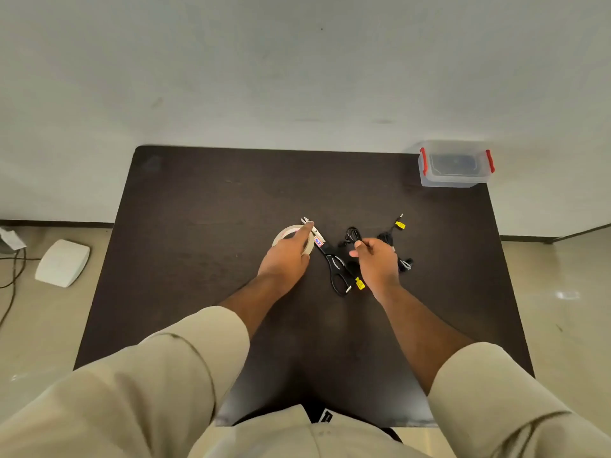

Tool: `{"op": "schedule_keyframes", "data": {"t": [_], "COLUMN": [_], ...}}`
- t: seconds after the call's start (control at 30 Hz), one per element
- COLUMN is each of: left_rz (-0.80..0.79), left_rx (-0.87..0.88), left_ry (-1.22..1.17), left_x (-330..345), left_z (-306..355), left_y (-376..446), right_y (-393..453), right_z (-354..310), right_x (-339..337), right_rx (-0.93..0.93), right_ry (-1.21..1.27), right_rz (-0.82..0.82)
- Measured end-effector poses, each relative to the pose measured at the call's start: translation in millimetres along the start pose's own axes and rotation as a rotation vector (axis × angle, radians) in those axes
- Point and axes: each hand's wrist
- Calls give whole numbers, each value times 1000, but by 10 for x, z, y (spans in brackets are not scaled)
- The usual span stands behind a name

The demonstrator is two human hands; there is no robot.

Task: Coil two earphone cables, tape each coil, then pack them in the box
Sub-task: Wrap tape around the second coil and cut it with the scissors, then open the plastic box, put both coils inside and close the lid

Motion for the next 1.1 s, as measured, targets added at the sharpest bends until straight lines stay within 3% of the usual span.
{"op": "schedule_keyframes", "data": {"t": [0.13, 0.3, 0.43, 0.53, 0.67, 0.8, 0.93, 1.1], "left_rz": [-73, -31, 159, 214, 175, 115, 94, 111], "left_rx": [-103, -131, -15, 99, 105, 52, 33, -60], "left_ry": [229, 278, 404, 461, 323, 184, 7, -303], "left_x": [216, 348, 429, 509, 644, 839, 1033, 1234], "left_z": [-120, -217, -82, 120, 488, 911, 1379, 1912], "left_y": [67, 51, 64, 128, 368, 755, 1237, 1923], "right_y": [61, 149, 163, 179, 242, 449, 996, 1853], "right_z": [150, 280, 329, 337, 294, 231, 270, 485], "right_x": [18, -50, -147, -238, -447, -851, -1535, -2232], "right_rx": [-32, -113, -158, -212, -290, -346, -319, -267], "right_ry": [-193, -304, -319, -423, -492, -310, -189, -261], "right_rz": [-24, -67, -117, -104, -78, 0, 143, 263]}}
Point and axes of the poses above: each hand's wrist, its own y-axis towards the middle knuckle, its own x-axis out of the palm, z = x × y, and after that the axes turned 13 degrees about -y, right-handed
